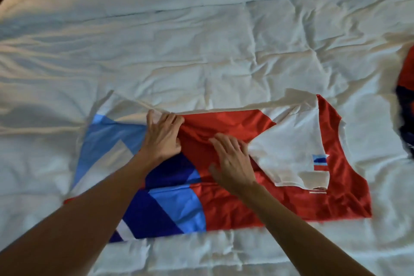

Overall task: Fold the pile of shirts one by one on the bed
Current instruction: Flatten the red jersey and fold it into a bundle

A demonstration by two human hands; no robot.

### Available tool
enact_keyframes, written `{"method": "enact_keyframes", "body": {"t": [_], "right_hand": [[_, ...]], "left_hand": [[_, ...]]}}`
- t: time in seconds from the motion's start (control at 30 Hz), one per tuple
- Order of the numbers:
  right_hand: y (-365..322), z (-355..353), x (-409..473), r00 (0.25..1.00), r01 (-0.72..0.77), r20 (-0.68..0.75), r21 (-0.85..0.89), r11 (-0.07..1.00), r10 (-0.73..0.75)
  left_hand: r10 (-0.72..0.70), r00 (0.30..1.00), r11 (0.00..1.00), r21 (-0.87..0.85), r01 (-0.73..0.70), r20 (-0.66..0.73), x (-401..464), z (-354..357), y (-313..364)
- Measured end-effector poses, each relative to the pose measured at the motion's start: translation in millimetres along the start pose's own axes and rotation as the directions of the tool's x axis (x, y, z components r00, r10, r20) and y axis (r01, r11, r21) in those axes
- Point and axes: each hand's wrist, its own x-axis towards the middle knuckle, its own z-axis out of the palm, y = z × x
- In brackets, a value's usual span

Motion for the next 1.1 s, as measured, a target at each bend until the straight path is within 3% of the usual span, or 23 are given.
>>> {"method": "enact_keyframes", "body": {"t": [0.13,0.33,0.4,0.47,0.53,0.57,0.7,0.83,0.97,1.1], "right_hand": [[-33.7,36.3,43.1,0.998,0.023,0.062,0.044,0.999,-0.026],[-42.1,60.3,64.4,0.993,-0.019,0.12,0.062,0.998,0.012],[-39.9,63.6,64.3,0.998,-0.034,0.057,0.057,0.998,0.031],[-38.0,65.7,63.2,0.999,-0.021,0.031,0.034,0.999,0.02],[-36.0,67.1,61.6,1.0,0.012,0.016,0.013,1.0,-0.012],[-36.1,66.3,60.5,1.0,0.023,0.006,0.009,1.0,-0.023],[-31.0,67.4,48.6,0.998,0.069,-0.011,-0.01,0.998,-0.07],[-19.7,74.3,29.8,0.987,0.159,0.0,-0.063,0.985,-0.16],[-36.3,73.4,35.2,0.991,0.133,0.004,-0.152,0.979,-0.134],[-50.2,77.1,56.4,0.974,0.225,0.079,-0.26,0.939,-0.212]], "left_hand": [[-0.04,0.986,0.982,0.19,0.009,0.16,14.4,-22.7,-40.5],[-0.115,0.959,0.92,0.392,0.005,0.259,12.1,-34.0,-95.2],[-0.06,0.972,0.902,0.43,-0.045,0.226,1.4,-32.2,-109.9],[0.114,0.993,0.872,0.48,-0.098,-0.003,-14.1,-25.4,-125.0],[0.223,0.945,0.878,0.471,-0.087,-0.24,-33.1,-16.1,-135.9],[0.219,0.944,0.887,0.453,-0.087,-0.248,-41.1,-11.7,-139.3],[0.08,0.989,0.933,0.359,-0.031,-0.124,-71.0,-3.8,-142.8],[-0.024,0.996,0.963,0.265,0.046,-0.086,-93.4,3.1,-149.2],[-0.144,0.985,0.943,0.29,0.164,-0.091,-108.7,12.7,-160.6],[-0.169,0.978,0.966,0.175,0.189,-0.12,-123.2,18.9,-161.5]]}}
